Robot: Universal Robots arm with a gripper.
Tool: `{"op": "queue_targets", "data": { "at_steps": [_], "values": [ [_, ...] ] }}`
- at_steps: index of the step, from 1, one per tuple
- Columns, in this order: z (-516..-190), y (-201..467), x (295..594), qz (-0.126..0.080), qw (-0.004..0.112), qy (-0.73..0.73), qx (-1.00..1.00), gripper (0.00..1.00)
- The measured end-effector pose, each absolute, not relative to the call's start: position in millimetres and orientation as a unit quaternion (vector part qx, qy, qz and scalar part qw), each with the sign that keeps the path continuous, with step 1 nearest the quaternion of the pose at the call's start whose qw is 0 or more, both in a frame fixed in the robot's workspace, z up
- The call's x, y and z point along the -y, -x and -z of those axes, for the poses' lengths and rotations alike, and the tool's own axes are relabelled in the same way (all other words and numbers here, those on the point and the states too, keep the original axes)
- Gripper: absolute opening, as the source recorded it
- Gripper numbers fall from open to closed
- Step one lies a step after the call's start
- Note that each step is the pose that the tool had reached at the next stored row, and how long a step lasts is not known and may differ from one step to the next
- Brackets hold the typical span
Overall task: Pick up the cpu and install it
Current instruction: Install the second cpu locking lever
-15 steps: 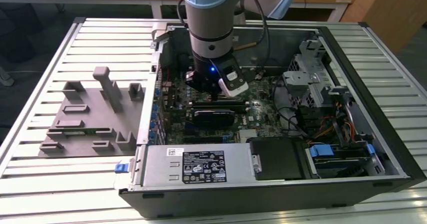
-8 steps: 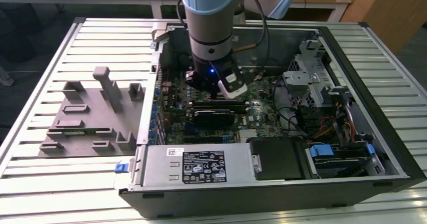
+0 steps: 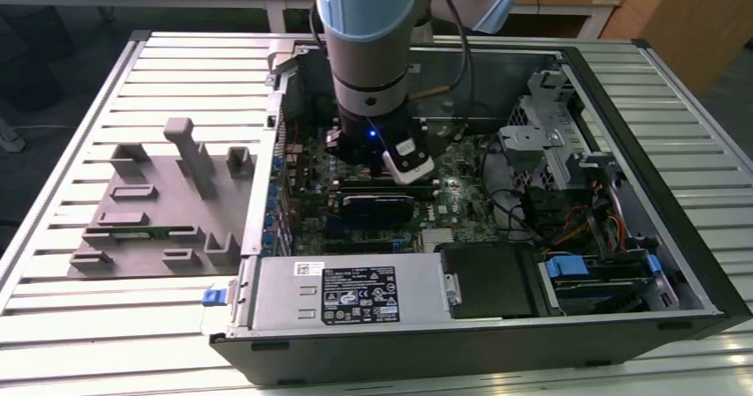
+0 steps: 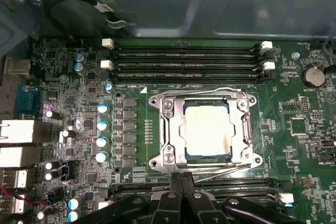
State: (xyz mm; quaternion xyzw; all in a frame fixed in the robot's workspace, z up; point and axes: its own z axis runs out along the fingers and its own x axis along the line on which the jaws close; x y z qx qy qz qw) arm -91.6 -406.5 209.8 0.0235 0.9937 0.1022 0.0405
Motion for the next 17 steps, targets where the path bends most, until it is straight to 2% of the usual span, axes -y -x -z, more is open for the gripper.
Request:
{"op": "queue_targets", "data": {
  "at_steps": [17],
  "values": [
    [-199.8,102.4,416.7,-0.148,0.039,-0.025,-0.988,0.11]
  ]
}}
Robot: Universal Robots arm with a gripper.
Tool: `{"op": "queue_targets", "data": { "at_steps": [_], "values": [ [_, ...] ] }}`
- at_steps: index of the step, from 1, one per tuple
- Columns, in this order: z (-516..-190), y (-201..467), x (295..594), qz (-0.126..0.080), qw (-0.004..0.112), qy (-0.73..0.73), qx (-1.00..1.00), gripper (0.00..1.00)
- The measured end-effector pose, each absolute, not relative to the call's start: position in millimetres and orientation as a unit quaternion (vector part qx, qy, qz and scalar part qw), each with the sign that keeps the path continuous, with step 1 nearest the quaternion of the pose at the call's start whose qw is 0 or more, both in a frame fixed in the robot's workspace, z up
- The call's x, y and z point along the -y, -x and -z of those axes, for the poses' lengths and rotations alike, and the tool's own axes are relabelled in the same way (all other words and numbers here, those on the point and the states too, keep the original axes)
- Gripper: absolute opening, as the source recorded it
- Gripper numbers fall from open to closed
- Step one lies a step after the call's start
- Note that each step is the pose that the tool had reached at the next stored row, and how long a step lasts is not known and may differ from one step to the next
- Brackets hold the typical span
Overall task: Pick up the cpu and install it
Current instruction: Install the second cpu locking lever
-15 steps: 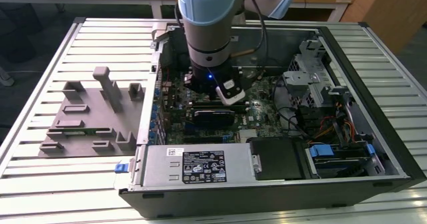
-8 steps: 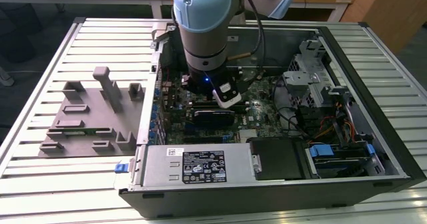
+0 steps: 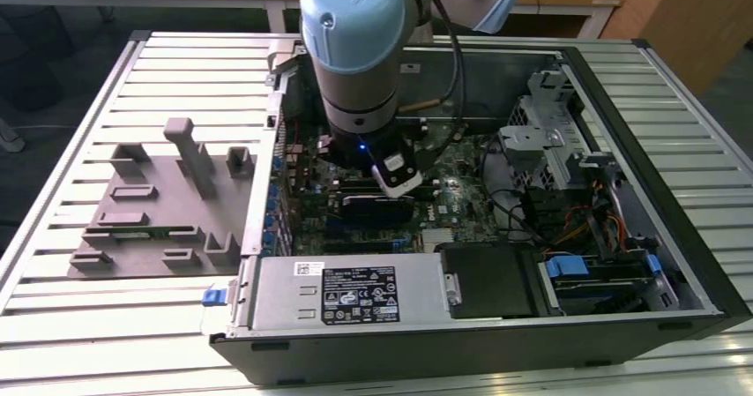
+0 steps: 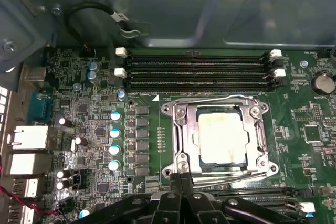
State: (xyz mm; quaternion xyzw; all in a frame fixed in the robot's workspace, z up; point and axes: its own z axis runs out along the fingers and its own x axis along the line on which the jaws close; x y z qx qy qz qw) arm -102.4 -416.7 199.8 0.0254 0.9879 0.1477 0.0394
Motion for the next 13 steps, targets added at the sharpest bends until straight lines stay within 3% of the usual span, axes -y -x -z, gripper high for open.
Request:
{"op": "queue_targets", "data": {
  "at_steps": [13],
  "values": [
    [-190.6,110.7,418.1,-0.171,0.039,-0.026,-0.984,0.11]
  ]
}}
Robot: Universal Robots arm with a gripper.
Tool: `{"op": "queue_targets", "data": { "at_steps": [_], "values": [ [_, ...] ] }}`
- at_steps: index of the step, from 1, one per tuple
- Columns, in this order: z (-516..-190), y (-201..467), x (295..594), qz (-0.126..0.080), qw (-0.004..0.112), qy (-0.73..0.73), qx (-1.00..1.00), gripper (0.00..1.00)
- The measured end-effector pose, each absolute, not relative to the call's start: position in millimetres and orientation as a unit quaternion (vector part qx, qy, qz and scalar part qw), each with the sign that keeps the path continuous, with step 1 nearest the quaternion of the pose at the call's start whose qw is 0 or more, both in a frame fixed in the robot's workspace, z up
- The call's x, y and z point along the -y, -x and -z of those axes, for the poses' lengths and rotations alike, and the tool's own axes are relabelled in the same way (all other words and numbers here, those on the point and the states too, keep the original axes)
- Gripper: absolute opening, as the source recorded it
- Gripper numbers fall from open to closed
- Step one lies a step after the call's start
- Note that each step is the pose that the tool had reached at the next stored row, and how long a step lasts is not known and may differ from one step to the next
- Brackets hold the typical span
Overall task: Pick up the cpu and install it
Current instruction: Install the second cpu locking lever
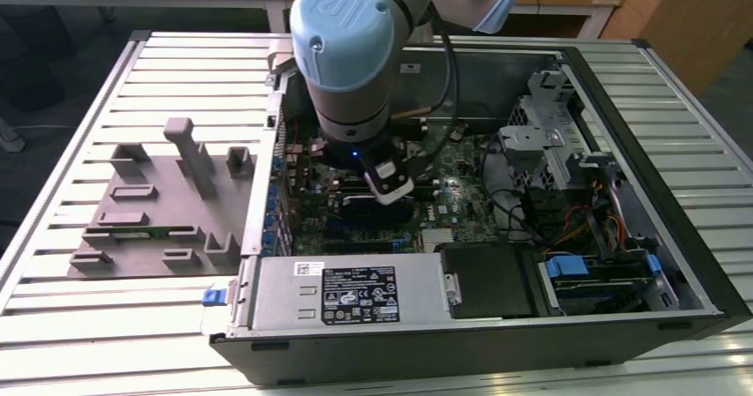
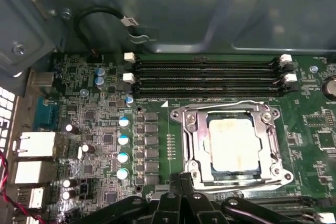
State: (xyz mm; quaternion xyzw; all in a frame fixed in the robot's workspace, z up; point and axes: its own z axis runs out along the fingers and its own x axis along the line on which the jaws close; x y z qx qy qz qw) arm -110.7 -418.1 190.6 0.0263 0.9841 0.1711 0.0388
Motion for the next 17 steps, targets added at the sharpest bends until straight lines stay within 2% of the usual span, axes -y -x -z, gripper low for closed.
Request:
{"op": "queue_targets", "data": {
  "at_steps": [12,17],
  "values": [
    [-185.0,113.7,418.1,-0.175,0.039,-0.026,-0.984,0.11],
    [-192.0,113.7,418.0,-0.175,0.039,-0.026,-0.984,0.11]
  ]
}}
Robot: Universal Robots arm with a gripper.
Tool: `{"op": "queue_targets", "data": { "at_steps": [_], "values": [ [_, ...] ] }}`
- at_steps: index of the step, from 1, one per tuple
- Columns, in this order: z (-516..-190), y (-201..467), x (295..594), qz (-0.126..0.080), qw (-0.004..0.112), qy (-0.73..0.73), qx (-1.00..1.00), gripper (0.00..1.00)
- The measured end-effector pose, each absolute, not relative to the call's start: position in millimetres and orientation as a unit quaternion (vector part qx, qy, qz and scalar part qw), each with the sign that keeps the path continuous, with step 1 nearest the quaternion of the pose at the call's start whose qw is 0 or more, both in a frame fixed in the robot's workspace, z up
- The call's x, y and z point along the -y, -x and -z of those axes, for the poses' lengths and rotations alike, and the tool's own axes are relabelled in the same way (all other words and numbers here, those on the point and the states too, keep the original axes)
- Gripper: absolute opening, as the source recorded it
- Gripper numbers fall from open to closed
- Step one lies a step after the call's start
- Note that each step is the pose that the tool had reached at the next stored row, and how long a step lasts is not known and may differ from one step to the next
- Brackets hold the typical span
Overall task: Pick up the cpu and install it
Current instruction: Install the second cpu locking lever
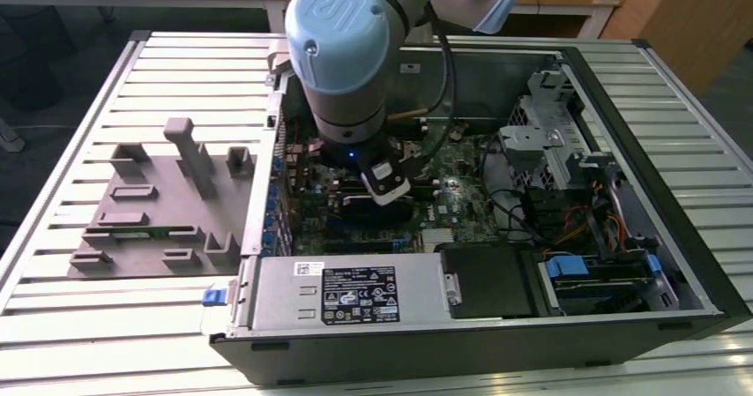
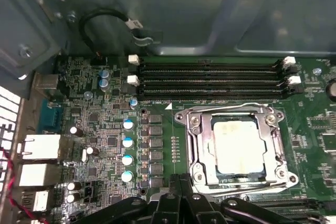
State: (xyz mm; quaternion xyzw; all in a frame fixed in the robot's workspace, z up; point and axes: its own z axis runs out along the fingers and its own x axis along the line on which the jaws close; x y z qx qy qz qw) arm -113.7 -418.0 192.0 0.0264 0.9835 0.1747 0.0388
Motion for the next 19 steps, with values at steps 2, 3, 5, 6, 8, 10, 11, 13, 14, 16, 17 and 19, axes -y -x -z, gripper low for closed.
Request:
{"op": "queue_targets", "data": {
  "at_steps": [2,3,5,6,8,10,11,13,14,16,17,19],
  "values": [
    [-197.4,113.7,418.0,-0.175,0.039,-0.027,-0.984,0.11],
    [-200.2,113.7,418.0,-0.175,0.039,-0.027,-0.984,0.11],
    [-206.1,113.7,418.0,-0.174,0.039,-0.027,-0.984,0.11],
    [-209.1,113.8,418.0,-0.174,0.039,-0.027,-0.983,0.11],
    [-214.7,113.8,417.9,-0.174,0.040,-0.029,-0.983,0.11],
    [-218.3,113.8,417.9,-0.174,0.041,-0.032,-0.983,0.11],
    [-219.0,113.8,417.9,-0.174,0.042,-0.036,-0.983,0.11],
    [-219.3,113.7,417.7,-0.170,0.044,-0.044,-0.983,0.11],
    [-219.4,113.7,417.6,-0.168,0.044,-0.048,-0.984,0.11],
    [-219.4,113.2,416.8,-0.164,0.046,-0.055,-0.984,0.11],
    [-219.4,112.9,416.2,-0.162,0.046,-0.057,-0.984,0.11],
    [-219.4,112.3,414.1,-0.157,0.047,-0.059,-0.985,0.11]
  ]
}}
